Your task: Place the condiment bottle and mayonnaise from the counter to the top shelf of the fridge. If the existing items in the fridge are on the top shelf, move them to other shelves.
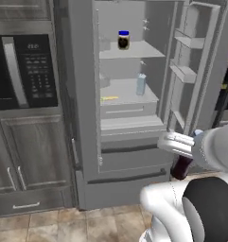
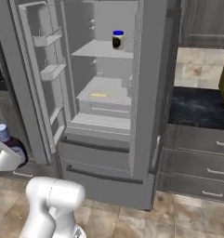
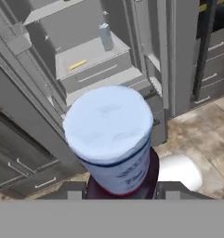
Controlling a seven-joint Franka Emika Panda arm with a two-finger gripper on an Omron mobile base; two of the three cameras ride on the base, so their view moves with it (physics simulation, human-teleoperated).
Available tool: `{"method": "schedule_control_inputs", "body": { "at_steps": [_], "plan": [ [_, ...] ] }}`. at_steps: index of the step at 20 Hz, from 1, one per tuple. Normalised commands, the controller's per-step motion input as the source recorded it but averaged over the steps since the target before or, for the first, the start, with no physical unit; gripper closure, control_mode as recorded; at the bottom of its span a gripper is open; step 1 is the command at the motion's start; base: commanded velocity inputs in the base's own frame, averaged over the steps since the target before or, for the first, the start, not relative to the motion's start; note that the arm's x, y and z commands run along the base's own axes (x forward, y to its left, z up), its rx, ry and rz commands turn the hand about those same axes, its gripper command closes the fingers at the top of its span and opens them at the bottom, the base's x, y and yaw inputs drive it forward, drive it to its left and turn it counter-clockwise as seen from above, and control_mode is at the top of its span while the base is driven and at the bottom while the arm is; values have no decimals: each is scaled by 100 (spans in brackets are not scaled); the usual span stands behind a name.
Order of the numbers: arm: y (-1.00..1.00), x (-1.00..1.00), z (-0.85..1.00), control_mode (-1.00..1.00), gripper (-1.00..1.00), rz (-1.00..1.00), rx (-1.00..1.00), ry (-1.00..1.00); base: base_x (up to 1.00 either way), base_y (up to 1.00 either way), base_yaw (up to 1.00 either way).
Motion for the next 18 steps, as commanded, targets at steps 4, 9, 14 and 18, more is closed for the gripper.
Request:
{"method": "schedule_control_inputs", "body": {
  "at_steps": [4, 9, 14, 18],
  "plan": [
    [0, 0, 0, 100, 100, 0, 0, 0, 67, 39, -14],
    [0, 0, 0, 100, 100, 0, 0, 0, 40, -22, -2],
    [0, 0, 0, 100, 100, 0, 0, 0, 17, -46, 1],
    [0, 0, 0, 100, 100, 0, 0, 0, 65, 0, 0]
  ]
}}
